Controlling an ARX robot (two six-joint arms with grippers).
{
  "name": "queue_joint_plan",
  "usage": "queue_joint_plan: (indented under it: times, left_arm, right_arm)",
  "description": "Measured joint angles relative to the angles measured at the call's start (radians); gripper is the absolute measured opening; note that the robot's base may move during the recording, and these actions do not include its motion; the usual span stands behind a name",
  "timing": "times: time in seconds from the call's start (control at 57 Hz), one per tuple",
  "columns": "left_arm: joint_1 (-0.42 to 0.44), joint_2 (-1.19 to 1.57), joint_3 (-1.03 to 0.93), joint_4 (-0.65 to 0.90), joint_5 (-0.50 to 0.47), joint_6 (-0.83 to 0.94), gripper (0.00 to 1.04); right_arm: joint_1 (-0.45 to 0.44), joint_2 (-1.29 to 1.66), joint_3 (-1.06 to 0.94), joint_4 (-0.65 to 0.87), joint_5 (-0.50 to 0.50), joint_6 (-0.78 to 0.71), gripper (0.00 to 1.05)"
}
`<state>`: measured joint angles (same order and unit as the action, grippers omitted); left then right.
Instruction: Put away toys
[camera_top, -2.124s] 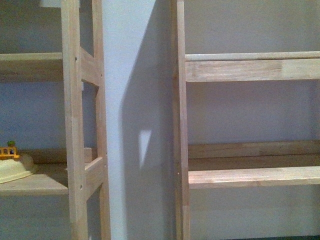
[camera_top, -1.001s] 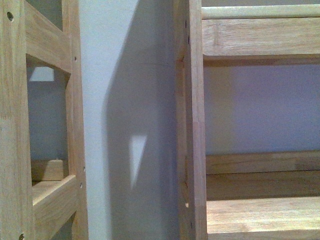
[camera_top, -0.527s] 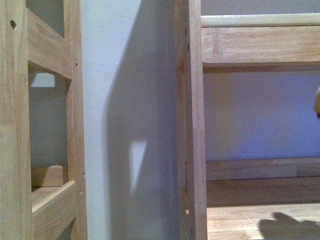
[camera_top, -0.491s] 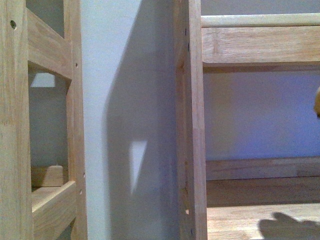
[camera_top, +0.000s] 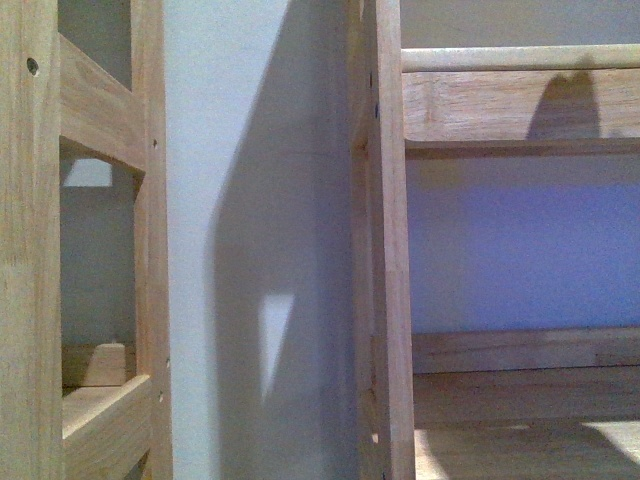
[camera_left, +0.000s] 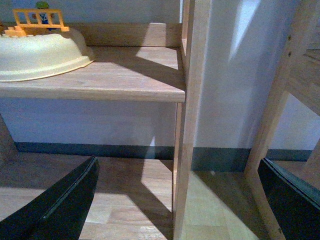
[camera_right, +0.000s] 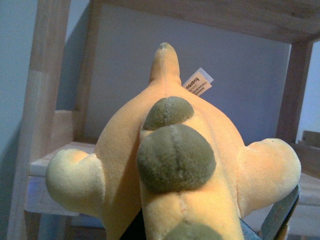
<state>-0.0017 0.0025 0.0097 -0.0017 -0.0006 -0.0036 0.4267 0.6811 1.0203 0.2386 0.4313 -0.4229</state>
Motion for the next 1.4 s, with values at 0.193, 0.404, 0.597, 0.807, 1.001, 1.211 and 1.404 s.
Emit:
queue_joint_plan:
  times: [0.193, 0.404, 0.597, 0.807, 1.001, 1.211, 1.404]
  left_arm:
    - [0.0, 0.0, 0.0, 0.0, 0.0, 0.0, 0.98]
    - [0.0, 0.0, 0.0, 0.0, 0.0, 0.0, 0.98]
    - [0.0, 0.0, 0.0, 0.0, 0.0, 0.0, 0.98]
    - [0.0, 0.0, 0.0, 0.0, 0.0, 0.0, 0.98]
    - [0.0, 0.0, 0.0, 0.0, 0.0, 0.0, 0.98]
    - [0.0, 0.0, 0.0, 0.0, 0.0, 0.0, 0.98]
    - [0.0, 0.0, 0.0, 0.0, 0.0, 0.0, 0.98]
  right_arm:
    - [-0.209, 0.05, 0.134, -0.089, -0.253, 0.16, 0.07]
    - [-0.383, 0.175, 0.281, -0.058, -0.386, 0.289, 0.07]
    - [-0.485, 0.369, 0.423, -0.042, -0.486, 0.414, 0.07]
    - [-0.529, 0.556, 0.558, -0.036, -0.534, 0.517, 0.07]
    - [-0.521, 0.722, 0.701, -0.041, -0.551, 0.624, 0.07]
    - [-0.478, 0.827, 0.72, -0.003, -0.547, 0.714, 0.07]
    - [-0.462, 0.871, 0.722, 0.016, -0.534, 0.752, 0.07]
